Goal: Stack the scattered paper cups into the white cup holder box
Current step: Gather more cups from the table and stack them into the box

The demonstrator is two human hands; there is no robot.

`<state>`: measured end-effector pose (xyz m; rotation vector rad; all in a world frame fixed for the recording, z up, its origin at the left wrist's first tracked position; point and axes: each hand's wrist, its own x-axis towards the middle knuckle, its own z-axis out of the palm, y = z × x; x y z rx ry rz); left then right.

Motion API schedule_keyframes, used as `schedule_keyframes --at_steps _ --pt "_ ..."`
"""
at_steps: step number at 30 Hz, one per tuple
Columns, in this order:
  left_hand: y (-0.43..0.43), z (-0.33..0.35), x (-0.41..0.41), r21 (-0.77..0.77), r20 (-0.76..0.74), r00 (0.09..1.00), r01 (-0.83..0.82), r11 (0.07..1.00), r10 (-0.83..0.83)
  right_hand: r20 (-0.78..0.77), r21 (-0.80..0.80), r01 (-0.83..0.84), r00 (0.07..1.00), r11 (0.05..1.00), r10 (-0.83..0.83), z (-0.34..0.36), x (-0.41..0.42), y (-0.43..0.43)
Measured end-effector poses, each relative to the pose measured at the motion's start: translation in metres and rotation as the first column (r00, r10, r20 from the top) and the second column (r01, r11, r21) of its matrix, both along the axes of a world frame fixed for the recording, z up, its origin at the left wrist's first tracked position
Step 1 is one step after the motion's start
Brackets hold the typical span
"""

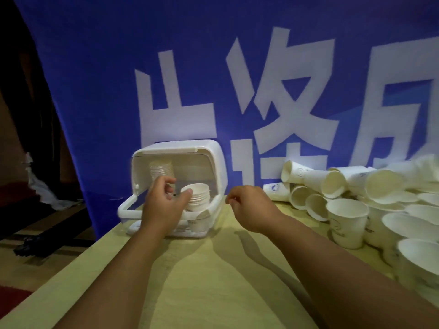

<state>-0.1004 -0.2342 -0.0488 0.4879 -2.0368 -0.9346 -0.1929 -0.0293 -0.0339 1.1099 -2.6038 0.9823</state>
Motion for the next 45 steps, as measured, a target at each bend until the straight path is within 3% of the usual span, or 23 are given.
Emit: schedule_keyframes --at_steps 3,8,12,16,19,24,29,35,41,45 --pt "0.023 0.008 -0.003 -0.208 -0.054 0.997 -0.064 0.976 0.053 -0.022 0.048 0.081 0.997 0.996 -0.080 -0.003 0.003 0.039" --pt "0.087 0.009 -0.016 -0.370 -0.046 0.997 0.034 0.929 -0.055 -0.073 0.063 0.262 0.964 0.963 -0.257 -0.005 0.013 0.110" --pt "0.137 0.004 -0.036 -0.339 0.075 0.970 0.243 0.909 -0.232 -0.004 0.023 0.368 0.930 0.929 -0.368 -0.013 0.032 0.143" --pt "0.188 0.003 -0.067 -0.344 0.365 0.885 0.417 0.841 -0.290 0.084 0.137 0.391 0.911 0.910 -0.404 -0.019 0.036 0.155" --pt "0.213 0.006 -0.093 -0.421 0.537 0.814 0.486 0.766 -0.222 0.064 0.222 0.386 0.911 0.896 -0.408 -0.019 0.029 0.159" --pt "0.228 0.022 -0.136 -0.561 0.629 0.773 0.524 0.640 -0.082 -0.091 0.268 0.416 0.909 0.869 -0.408 -0.021 0.025 0.165" --pt "0.235 0.031 -0.160 -0.627 0.674 0.738 0.552 0.549 0.028 -0.143 0.219 0.457 0.889 0.862 -0.435 -0.024 0.020 0.163" --pt "0.236 0.035 -0.154 -0.707 0.588 0.800 0.436 0.557 0.119 -0.065 0.140 0.460 0.888 0.877 -0.455 -0.025 0.017 0.163" --pt "0.208 0.040 -0.110 -0.567 0.390 0.920 0.211 0.797 0.034 -0.024 0.017 0.424 0.906 0.905 -0.424 -0.023 0.019 0.163" --pt "0.180 0.043 -0.069 -0.461 0.358 0.934 0.175 0.870 0.001 -0.005 -0.132 0.428 0.902 0.894 -0.433 -0.030 0.017 0.156"
